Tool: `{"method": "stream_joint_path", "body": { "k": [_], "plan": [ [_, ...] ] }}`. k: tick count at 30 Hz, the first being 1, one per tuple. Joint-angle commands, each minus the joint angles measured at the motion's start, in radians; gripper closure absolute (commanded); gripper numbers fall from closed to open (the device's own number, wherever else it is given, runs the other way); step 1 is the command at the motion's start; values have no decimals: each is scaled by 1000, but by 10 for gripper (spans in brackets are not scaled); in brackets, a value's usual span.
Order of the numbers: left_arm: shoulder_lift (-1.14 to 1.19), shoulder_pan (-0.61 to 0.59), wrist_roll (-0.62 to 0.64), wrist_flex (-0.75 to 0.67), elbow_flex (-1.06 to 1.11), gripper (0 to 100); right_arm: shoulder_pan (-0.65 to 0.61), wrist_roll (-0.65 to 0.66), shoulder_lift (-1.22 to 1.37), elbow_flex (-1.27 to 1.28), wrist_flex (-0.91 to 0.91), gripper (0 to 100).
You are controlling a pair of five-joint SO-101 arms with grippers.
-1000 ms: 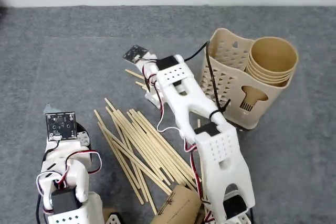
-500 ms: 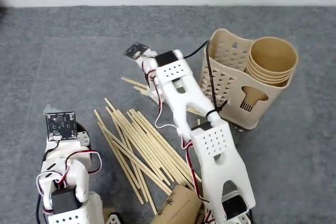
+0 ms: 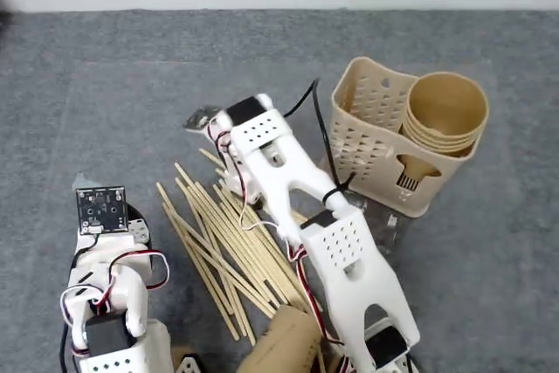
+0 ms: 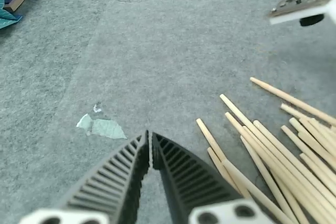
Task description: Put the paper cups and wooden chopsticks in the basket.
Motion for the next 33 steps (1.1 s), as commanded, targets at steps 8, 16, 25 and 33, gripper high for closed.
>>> {"method": "stream_joint_path", "body": {
  "k": [8, 16, 25, 33],
  "plan": [
    [-15, -3, -14, -21, -7, 985, -47, -146, -246, -2, 62, 793],
    [-15, -3, -14, -21, -7, 985, -67, -184, -506, 155, 64, 869],
    [-15, 0, -91, -6, -58, 984, -51, -186, -957, 532, 61, 902],
    [-15, 221, -345, 279, -254, 984, 65, -187, -1201, 767, 58, 902]
  ]
}}
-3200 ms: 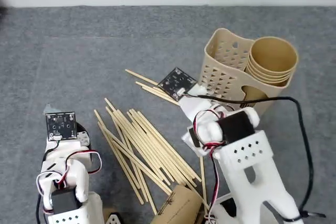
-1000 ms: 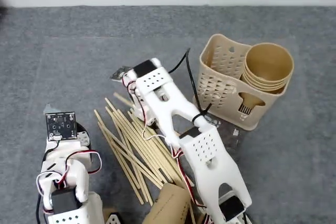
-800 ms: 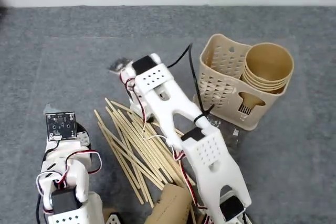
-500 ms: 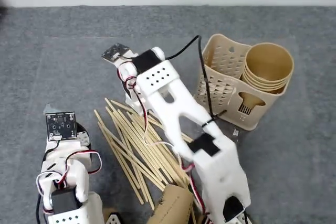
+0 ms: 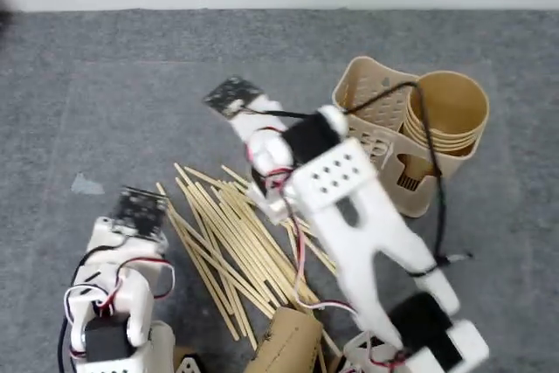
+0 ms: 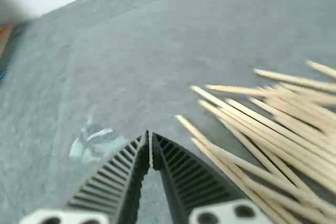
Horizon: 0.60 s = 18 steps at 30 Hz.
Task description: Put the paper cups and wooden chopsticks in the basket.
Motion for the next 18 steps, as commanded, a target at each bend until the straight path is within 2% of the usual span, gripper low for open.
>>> {"method": "stream_joint_path", "body": {
  "k": [1, 5, 8, 18],
  "plan": [
    [-15, 94, -81, 155, -163, 984, 81, -9, -128, 46, 39, 902],
    [-11, 164, -160, 229, -229, 984, 139, -9, -208, 117, 39, 902],
    [-8, 267, -222, 293, -263, 986, 168, -9, -272, 180, 39, 902],
    [-6, 557, -229, 315, -306, 985, 371, -11, -470, 325, 39, 901]
  ]
}}
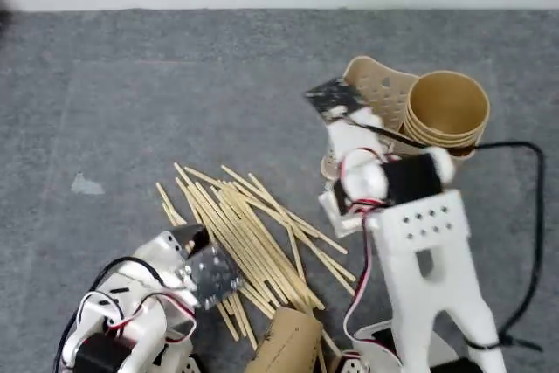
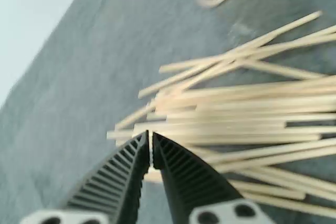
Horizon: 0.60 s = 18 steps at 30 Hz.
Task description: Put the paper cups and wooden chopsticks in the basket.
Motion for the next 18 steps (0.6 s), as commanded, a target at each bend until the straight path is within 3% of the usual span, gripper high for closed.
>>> {"method": "stream_joint_path", "body": {
  "k": [1, 6, 14, 18],
  "plan": [
    [-5, 83, -9, 3, -81, 985, 70, -11, -91, 28, 39, 902],
    [69, 149, -9, 35, -223, 985, 104, -11, -188, 109, 39, 902],
    [554, 170, -6, 285, -633, 986, 182, -74, -308, 126, 24, 898],
    [637, 170, -8, 288, -697, 986, 243, -95, -306, 126, 18, 898]
  ]
}}
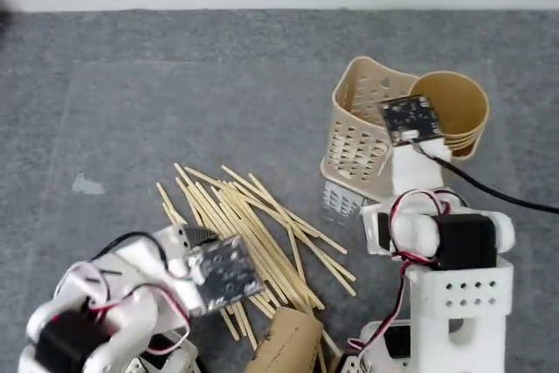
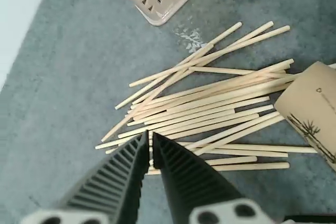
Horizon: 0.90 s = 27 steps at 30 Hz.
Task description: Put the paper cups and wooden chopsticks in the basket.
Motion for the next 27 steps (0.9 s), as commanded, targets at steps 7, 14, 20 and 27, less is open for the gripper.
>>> {"method": "stream_joint_path", "body": {
  "k": [7, 14, 20, 27],
  "plan": [
    [78, 173, -9, 26, -67, 984, 222, -25, -19, -6, 21, 898],
    [187, 278, -5, 25, 7, 938, 403, -37, -30, -6, 28, 898],
    [445, 356, -5, 23, 12, 938, 535, -146, -30, -8, -24, 898],
    [615, 468, -6, -32, 10, 938, 693, -183, -30, -11, -61, 898]
  ]
}}
